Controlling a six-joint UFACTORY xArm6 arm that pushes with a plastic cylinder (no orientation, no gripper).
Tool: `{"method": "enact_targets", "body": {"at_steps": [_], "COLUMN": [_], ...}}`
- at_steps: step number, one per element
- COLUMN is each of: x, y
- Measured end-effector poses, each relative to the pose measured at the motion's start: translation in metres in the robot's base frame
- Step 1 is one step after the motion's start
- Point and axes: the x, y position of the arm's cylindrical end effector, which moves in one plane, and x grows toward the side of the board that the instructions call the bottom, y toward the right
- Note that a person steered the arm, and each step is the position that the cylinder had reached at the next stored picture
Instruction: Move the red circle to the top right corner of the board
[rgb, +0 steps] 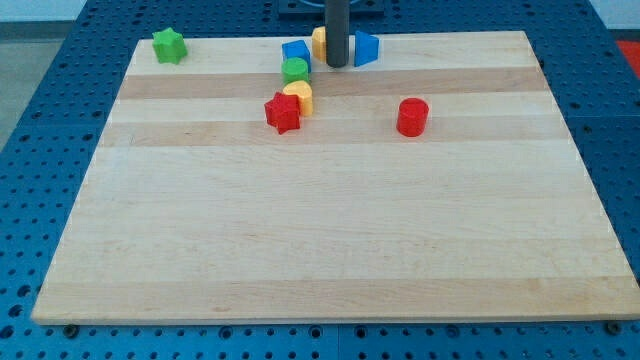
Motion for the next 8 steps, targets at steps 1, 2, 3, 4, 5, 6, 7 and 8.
{"method": "enact_targets", "body": {"at_steps": [1,2,3,4,5,6,7,8], "x": [0.000,0.000,0.013,0.037,0.067,0.103,0.140,0.145], "y": [0.000,0.007,0.042,0.066,0.055,0.015,-0.017,0.008]}}
